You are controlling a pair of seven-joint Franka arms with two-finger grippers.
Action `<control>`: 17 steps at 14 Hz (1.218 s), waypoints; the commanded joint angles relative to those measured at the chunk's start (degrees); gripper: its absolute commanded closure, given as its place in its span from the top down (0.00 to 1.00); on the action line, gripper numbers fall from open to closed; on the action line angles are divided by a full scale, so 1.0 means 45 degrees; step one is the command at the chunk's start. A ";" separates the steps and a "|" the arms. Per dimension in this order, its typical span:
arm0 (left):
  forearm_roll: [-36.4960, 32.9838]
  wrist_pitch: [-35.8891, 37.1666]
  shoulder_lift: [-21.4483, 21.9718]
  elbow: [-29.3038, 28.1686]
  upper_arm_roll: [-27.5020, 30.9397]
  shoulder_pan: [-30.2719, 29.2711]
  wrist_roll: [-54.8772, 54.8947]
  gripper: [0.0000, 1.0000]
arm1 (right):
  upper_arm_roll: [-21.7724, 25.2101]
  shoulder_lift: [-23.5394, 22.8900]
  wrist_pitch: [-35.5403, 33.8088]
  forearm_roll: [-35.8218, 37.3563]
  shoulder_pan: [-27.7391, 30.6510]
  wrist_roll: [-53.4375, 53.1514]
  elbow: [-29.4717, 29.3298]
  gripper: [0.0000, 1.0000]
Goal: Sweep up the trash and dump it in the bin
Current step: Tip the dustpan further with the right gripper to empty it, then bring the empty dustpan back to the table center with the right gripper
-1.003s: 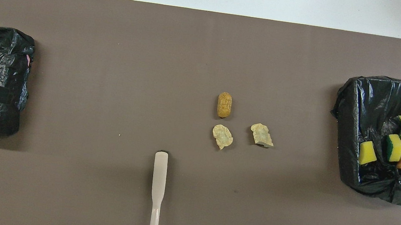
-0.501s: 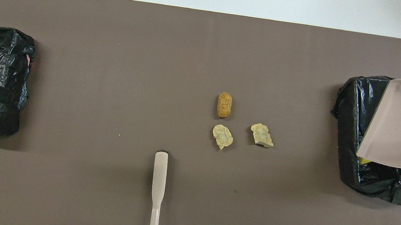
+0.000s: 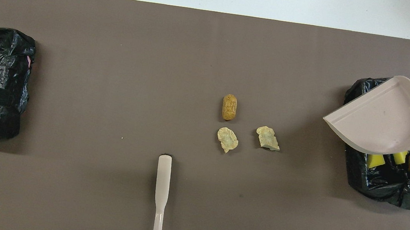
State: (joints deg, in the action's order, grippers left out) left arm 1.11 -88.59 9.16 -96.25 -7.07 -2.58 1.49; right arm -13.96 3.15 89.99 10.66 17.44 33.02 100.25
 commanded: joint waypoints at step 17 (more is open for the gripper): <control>-0.0150 0.0194 0.0034 0.0041 -0.0069 -0.0110 -0.0019 1.00 | -0.0002 -0.6805 0.2617 -0.1999 -0.8677 -1.5829 -0.5748 0.00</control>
State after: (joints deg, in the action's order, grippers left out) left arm 1.11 -88.59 9.16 -96.25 -7.07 -2.58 1.49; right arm -14.29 -19.79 100.92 -0.72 -19.15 -33.82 82.99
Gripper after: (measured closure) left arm 0.000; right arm 0.687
